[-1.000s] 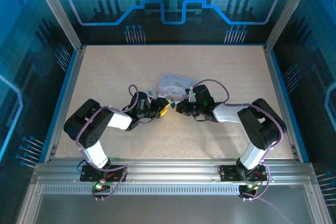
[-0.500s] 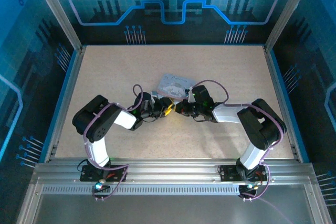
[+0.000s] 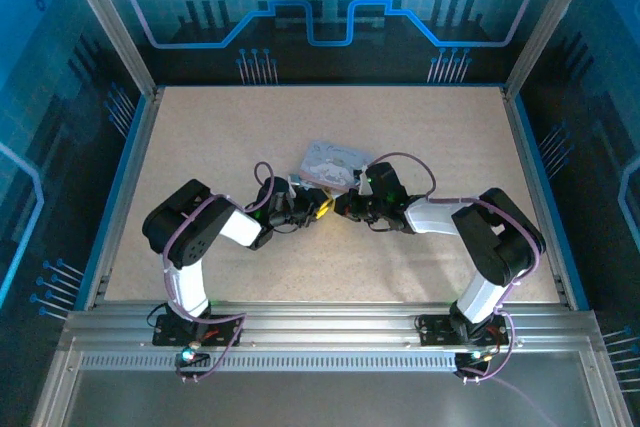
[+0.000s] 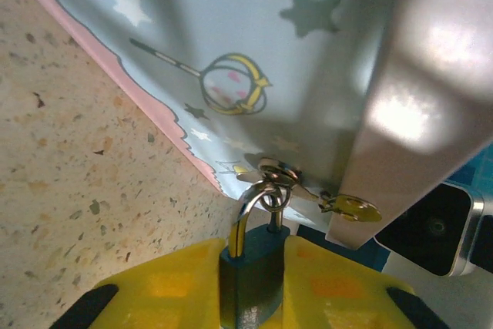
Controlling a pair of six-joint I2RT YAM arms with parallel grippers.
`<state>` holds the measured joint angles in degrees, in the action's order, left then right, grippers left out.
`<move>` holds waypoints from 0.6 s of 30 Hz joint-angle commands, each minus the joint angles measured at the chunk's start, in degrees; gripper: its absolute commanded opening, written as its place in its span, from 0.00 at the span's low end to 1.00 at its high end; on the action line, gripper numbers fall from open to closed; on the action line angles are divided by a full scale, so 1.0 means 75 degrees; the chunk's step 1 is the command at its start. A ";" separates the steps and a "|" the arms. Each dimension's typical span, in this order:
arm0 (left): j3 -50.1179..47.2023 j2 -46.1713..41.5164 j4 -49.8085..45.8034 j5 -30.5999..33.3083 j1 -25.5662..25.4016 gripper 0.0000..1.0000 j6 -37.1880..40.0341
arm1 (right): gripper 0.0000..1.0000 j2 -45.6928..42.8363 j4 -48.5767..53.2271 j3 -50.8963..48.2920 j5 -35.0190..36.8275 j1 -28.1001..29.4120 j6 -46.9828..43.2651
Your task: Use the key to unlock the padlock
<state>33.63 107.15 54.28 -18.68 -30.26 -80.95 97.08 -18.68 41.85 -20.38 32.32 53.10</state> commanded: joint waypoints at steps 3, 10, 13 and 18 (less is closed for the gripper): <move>0.0075 -0.0019 0.0358 0.0045 -0.0067 0.15 -0.0020 | 0.05 -0.0302 -0.0054 -0.0153 -0.0058 0.0050 0.0054; 0.0145 -0.0211 0.0048 0.0082 -0.0067 0.07 0.0138 | 0.24 -0.0681 0.0253 -0.0245 0.0142 -0.0014 -0.0249; 0.0148 -0.0214 0.0040 0.0085 -0.0061 0.05 0.0133 | 0.29 -0.0941 0.0708 -0.0266 0.0364 -0.0064 -0.0529; 0.0122 -0.0236 0.0028 0.0100 -0.0057 0.01 0.0132 | 0.37 -0.1809 0.1859 -0.0126 0.1074 -0.0194 -0.1579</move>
<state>33.67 107.02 54.33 -18.68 -30.50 -80.90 87.68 -11.29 40.16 -16.32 31.77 47.53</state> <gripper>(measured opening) 0.142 0.363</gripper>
